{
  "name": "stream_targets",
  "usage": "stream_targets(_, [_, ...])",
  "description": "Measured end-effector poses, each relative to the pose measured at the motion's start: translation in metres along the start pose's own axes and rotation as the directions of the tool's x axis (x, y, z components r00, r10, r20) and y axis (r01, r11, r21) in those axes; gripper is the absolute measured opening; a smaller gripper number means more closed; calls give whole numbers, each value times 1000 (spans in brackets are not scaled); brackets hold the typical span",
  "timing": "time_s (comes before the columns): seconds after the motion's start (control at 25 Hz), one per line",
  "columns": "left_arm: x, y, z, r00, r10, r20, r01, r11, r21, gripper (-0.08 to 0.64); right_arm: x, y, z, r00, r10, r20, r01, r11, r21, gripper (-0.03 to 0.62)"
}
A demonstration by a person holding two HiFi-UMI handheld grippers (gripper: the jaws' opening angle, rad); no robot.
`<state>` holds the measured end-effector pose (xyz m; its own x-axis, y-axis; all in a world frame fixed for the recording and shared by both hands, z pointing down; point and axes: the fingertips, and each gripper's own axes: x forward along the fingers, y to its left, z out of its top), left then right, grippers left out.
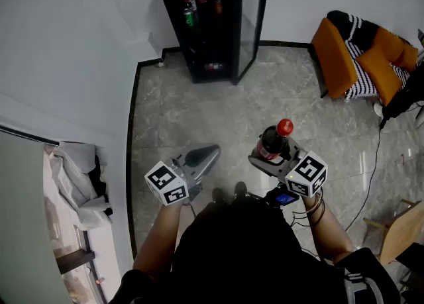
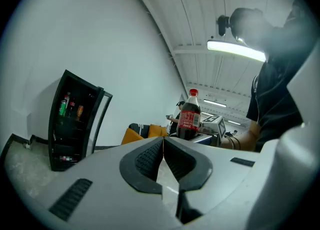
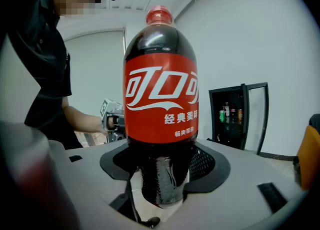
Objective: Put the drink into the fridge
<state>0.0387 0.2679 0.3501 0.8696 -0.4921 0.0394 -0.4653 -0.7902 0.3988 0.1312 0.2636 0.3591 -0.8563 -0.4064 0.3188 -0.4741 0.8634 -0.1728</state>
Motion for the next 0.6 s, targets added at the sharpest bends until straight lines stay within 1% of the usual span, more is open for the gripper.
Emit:
stream_targets(0.12, [-8, -3, -5, 1000, 6, -19, -5, 1000, 0, 12, 0, 14, -7, 1000, -2, -11, 2, 1000, -2, 282])
stream_targets(0.2, [-13, -6, -10, 1000, -2, -19, 1, 1000, -12, 12, 4, 21, -12, 1000, -3, -23, 3, 1000, -8, 282])
stream_targets(0.28, [-16, -10, -12, 1000, -3, -15, 3, 1000, -10, 12, 8, 25, -13, 1000, 6, -25, -6, 1000, -9, 282])
stream_targets(0.52, [-16, -12, -19, 999, 18, -37, -17, 1000, 12, 12, 13, 28, -10, 999, 43, -24, -43, 999, -1, 284])
stream_targets(0.6, [-18, -9, -21, 999, 27, -36, -26, 1000, 8, 12, 16, 26, -7, 999, 37, -13, -37, 999, 5, 283])
